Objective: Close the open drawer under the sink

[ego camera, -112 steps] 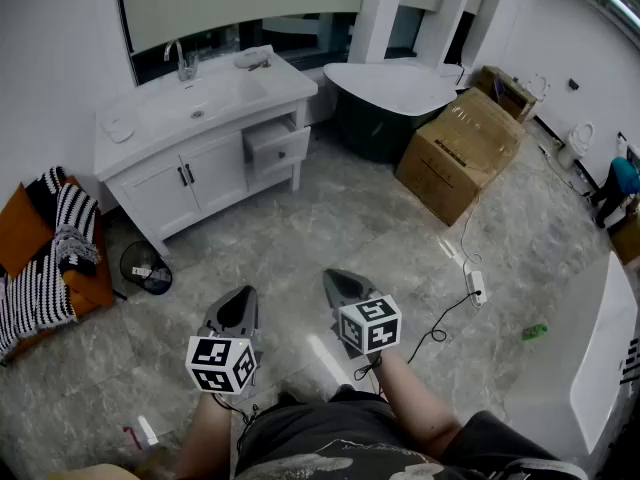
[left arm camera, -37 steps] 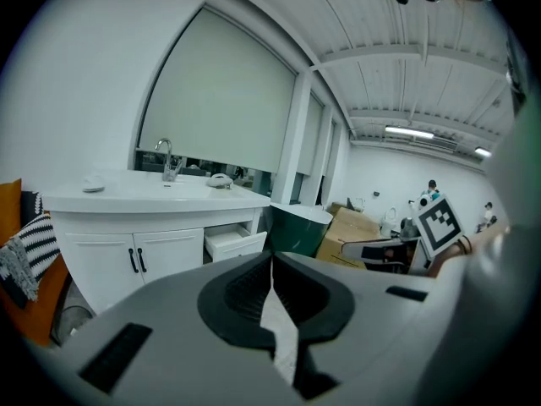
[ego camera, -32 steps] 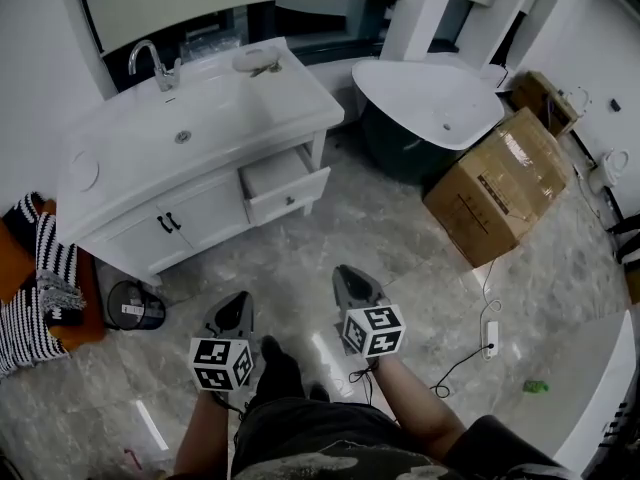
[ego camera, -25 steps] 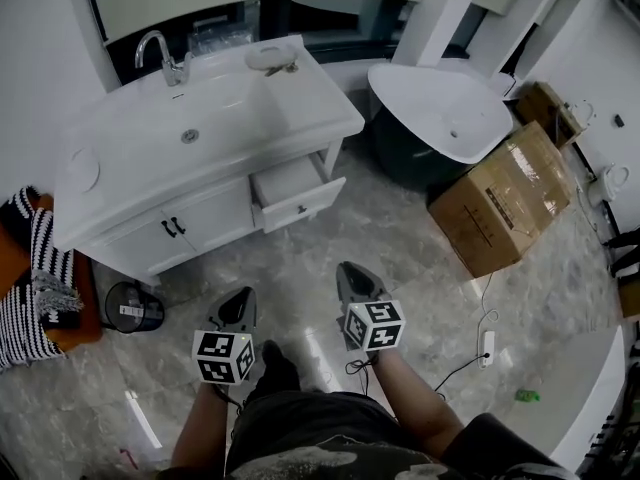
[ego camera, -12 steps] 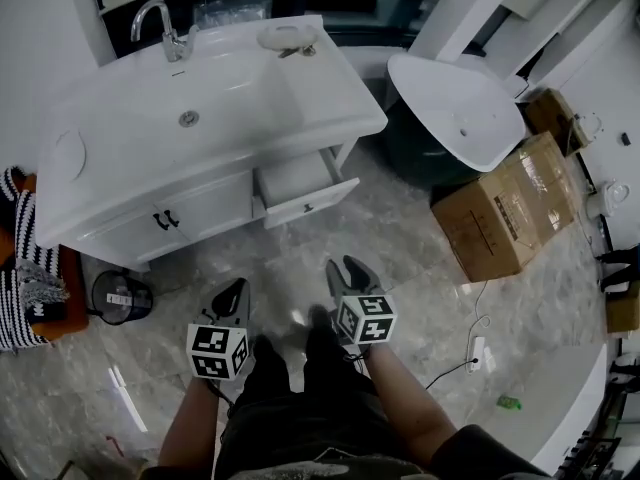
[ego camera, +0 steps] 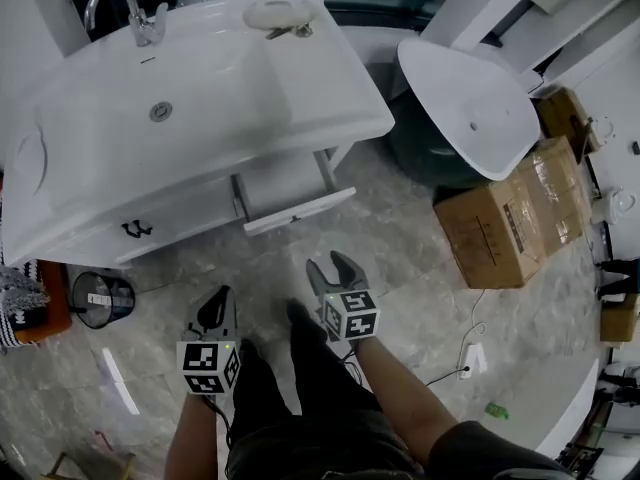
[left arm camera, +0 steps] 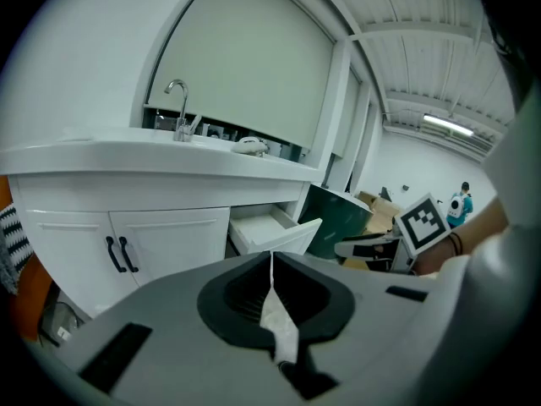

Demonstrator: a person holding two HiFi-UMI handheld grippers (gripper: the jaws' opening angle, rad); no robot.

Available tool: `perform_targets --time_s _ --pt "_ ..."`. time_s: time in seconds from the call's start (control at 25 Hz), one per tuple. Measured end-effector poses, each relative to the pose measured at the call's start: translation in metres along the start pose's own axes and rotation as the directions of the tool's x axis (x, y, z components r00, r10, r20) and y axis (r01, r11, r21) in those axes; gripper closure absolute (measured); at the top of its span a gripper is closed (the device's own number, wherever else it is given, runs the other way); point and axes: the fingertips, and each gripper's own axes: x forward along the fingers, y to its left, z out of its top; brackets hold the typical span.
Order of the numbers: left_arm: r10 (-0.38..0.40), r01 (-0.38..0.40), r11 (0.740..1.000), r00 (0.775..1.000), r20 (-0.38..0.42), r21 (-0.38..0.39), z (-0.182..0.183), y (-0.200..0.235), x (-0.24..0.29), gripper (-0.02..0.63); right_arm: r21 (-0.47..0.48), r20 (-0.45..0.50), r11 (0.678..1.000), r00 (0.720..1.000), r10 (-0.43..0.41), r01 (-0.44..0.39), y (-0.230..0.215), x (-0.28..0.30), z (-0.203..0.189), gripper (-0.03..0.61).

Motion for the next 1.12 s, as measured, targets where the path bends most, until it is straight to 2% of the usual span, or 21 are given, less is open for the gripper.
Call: perform_targets --time_s 0.12,0.24,0.56,0.76,0.84,0.92,1.12 --pt "0.032 -0.032 0.999 0.999 -0.007 -0.014 -0.007 0.002 0.024 0.594 -0.045 -0.045 0.999 0.999 -0.006 0.004 -0.019 0.031 -0.007 0.365" --pt "0.068 -0.069 0.997 0.997 -0.031 -0.023 -0.020 0.007 0.047 0.594 -0.032 -0.055 0.999 0.998 -0.007 0.005 -0.034 0.060 -0.014 0.365" --pt "0.121 -0.128 0.985 0.990 -0.067 -0.114 -0.053 0.022 0.084 0.594 -0.034 -0.095 0.998 0.994 0.053 -0.056 -0.036 0.126 -0.032 0.365" --pt "0.131 -0.141 0.983 0.988 -0.087 -0.120 -0.071 0.023 0.103 0.595 -0.069 -0.100 0.994 0.992 0.075 -0.082 -0.040 0.158 -0.038 0.368" --pt "0.145 -0.155 0.981 0.985 -0.093 -0.116 -0.075 0.025 0.107 0.595 -0.082 -0.102 0.993 0.991 0.081 -0.090 -0.041 0.167 -0.039 0.381" --pt "0.157 -0.169 0.978 0.983 -0.095 -0.124 -0.078 0.026 0.109 0.594 -0.094 -0.106 0.991 0.991 0.084 -0.094 -0.042 0.173 -0.039 0.434" --pt "0.162 -0.176 0.973 0.982 -0.101 -0.150 -0.080 0.024 0.115 0.594 -0.110 -0.115 0.987 0.988 0.106 -0.118 -0.039 0.185 -0.037 0.439"
